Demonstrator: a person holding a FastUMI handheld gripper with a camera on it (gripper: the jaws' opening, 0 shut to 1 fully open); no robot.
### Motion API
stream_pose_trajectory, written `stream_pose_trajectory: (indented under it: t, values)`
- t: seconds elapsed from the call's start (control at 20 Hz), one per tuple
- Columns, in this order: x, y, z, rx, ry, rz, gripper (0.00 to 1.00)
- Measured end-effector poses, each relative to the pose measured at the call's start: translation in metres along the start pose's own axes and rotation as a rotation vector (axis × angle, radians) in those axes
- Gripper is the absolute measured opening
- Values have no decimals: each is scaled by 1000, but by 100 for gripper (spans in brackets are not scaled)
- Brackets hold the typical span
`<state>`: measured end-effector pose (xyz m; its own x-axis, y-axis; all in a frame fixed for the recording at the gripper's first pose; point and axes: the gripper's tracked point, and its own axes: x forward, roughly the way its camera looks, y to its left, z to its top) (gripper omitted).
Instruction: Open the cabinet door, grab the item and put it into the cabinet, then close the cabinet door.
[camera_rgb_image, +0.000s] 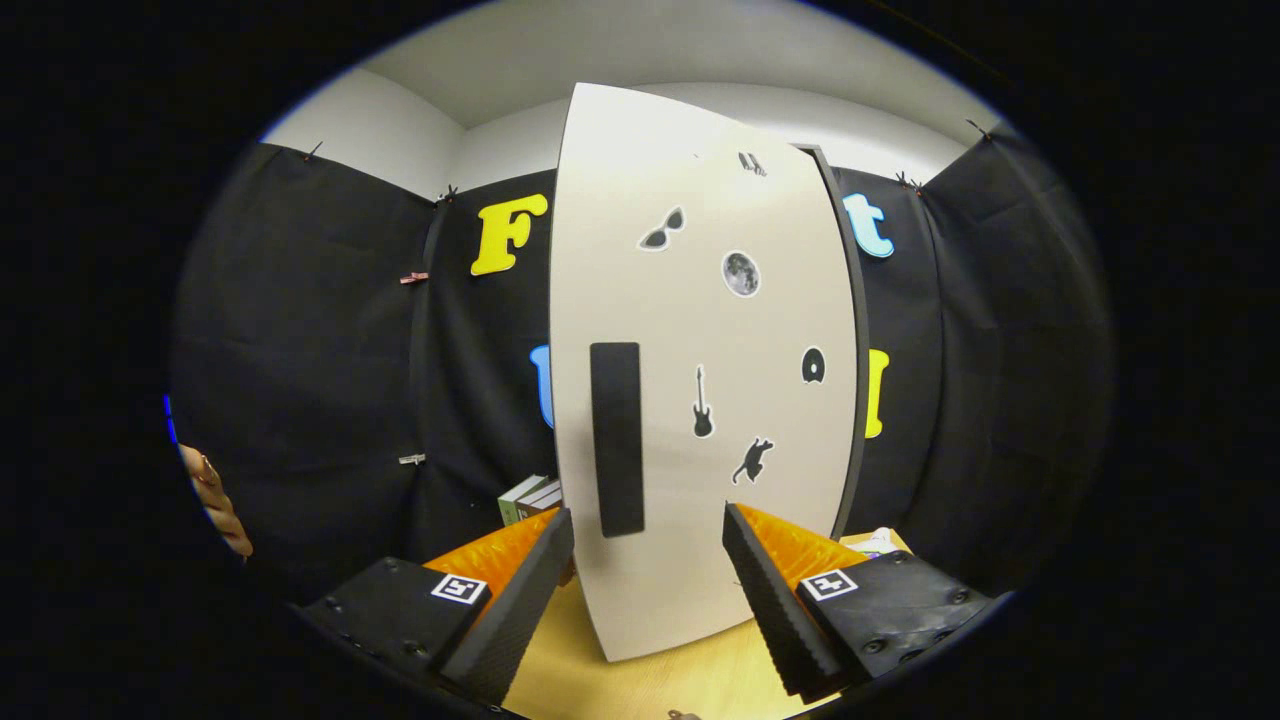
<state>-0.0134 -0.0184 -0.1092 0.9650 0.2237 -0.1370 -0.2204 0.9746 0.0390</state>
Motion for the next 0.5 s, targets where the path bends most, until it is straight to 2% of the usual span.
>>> stream_pose_trajectory:
  t: [0.2,0.5]
  values:
    - [-2,-28,7,-19,8,-82,98]
    - [-14,-36,12,-26,0,-74,98]
